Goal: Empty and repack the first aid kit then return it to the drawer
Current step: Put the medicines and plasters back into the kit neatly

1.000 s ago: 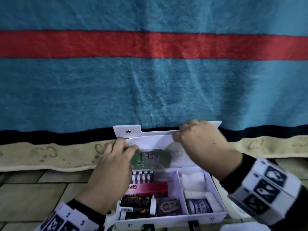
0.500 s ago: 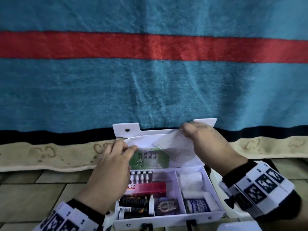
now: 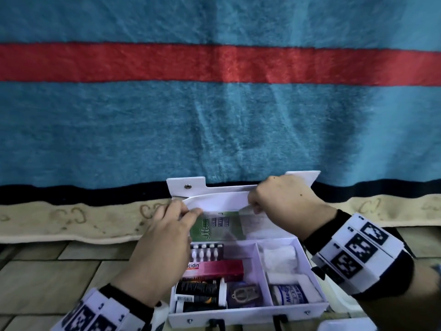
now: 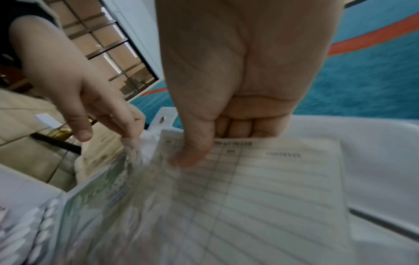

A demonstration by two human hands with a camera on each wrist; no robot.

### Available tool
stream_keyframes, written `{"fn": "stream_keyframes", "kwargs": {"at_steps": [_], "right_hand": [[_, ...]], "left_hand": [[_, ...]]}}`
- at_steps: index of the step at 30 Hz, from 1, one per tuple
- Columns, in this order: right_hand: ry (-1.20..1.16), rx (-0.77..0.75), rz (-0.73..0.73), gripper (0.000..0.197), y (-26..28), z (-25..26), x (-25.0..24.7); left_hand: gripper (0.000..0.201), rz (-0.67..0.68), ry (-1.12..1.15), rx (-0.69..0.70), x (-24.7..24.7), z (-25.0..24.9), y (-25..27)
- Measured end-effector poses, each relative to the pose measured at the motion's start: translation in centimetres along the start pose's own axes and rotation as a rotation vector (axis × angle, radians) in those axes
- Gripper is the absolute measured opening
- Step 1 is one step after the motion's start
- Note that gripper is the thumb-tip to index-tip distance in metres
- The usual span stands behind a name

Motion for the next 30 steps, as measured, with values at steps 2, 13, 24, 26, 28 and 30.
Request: {"fn": "stream_keyframes", "kwargs": {"at_steps": [2, 13, 24, 26, 28, 30], "right_hand": [[-0.053, 0.054, 0.008, 0.011, -0.1, -0.9, 0.5], [-0.116, 0.215, -0.016, 0.027, 1.3, -2.2, 0.3], [-0.340, 0.361, -0.354, 0.020, 6.7, -4.7, -1.5], [-0.408, 0.462, -0.372, 0.021, 10.2, -6.2, -2.5], [-0.427, 0.552, -0.350, 0.019, 14.1, -7.6, -3.4], [-0.411, 0.653, -0.317, 0.016, 18.3, -8.9, -3.3]], "left_hand": [[0.068, -0.002, 0.003, -0.001, 0.0, 0.0, 0.0], [0.070, 0.008, -0.035, -0.022, 0.1, -0.1, -0.2], [0.076, 0.022, -0.051, -0.088, 0.1, -0.6, 1.4], [0.079, 0.042, -0.080, -0.099, 0.4, -1.3, 2.1], [0.083, 0.019, -0.091, -0.019, 0.4, -3.1, 2.7], [0.081, 0.000, -0.020, 0.053, 0.7, -5.2, 3.3]]}}
Point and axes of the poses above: each hand's wrist, its own y-axis away from the middle knuckle, its own x-axis out of the palm, z = x × y, the point moved 7 cm from there along -y, towards the middle knuckle, and after that the axes turned 11 degrees about -z, right-handed, at the moved point
